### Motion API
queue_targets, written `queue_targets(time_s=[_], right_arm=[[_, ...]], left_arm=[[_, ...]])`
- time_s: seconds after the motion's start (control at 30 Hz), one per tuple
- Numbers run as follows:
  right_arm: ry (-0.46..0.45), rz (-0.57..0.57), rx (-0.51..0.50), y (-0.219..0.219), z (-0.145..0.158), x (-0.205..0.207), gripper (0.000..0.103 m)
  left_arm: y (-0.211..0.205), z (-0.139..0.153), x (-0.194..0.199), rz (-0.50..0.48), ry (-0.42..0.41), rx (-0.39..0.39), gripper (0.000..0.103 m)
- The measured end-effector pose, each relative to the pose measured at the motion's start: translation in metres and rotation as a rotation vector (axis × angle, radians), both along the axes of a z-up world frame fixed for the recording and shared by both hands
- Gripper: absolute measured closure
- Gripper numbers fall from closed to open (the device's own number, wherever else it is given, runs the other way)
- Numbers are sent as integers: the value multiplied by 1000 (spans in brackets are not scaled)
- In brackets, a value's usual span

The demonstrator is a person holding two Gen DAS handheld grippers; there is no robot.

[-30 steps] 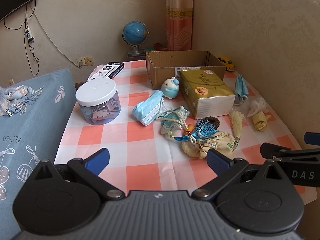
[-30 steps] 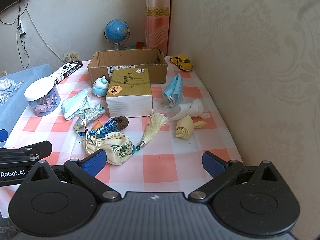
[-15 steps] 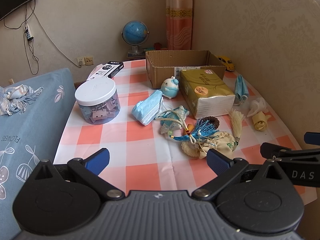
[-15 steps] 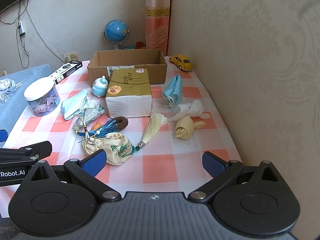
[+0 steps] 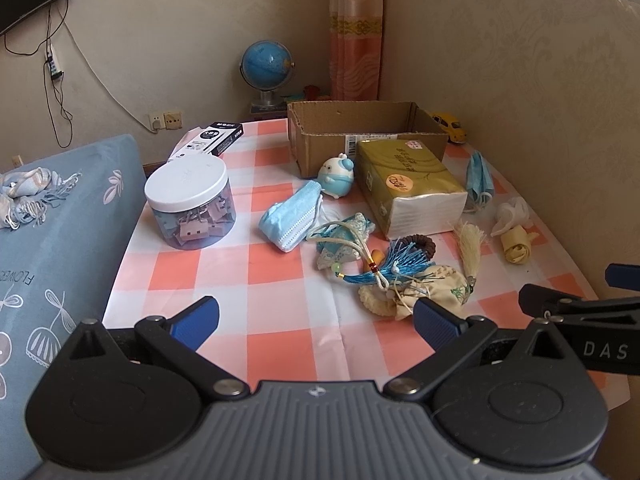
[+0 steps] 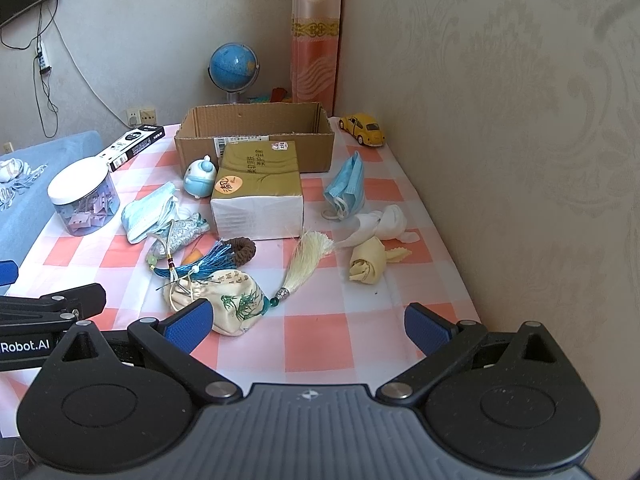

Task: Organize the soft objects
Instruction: 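Close the right tool on the cream bamboo-print pouch while the left tool approaches the blue pouch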

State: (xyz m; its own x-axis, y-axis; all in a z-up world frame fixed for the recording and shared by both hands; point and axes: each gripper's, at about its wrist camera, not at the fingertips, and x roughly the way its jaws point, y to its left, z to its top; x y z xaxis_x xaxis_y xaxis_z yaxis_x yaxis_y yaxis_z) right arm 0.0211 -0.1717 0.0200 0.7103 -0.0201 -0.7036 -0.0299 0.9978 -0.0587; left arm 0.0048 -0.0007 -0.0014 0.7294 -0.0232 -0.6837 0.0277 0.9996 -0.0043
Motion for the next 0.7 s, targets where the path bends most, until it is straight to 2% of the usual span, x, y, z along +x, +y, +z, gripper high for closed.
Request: queue_targets(time_s=[0.4,0.7], right_arm=[[-6,14,-10,1,-3,6,0],[-34,110,-22,4,-8,17,0]], left_arm=[[2,-4,9,-36,-11,-3,1],[8,-11,20,-95,-16,3,1]])
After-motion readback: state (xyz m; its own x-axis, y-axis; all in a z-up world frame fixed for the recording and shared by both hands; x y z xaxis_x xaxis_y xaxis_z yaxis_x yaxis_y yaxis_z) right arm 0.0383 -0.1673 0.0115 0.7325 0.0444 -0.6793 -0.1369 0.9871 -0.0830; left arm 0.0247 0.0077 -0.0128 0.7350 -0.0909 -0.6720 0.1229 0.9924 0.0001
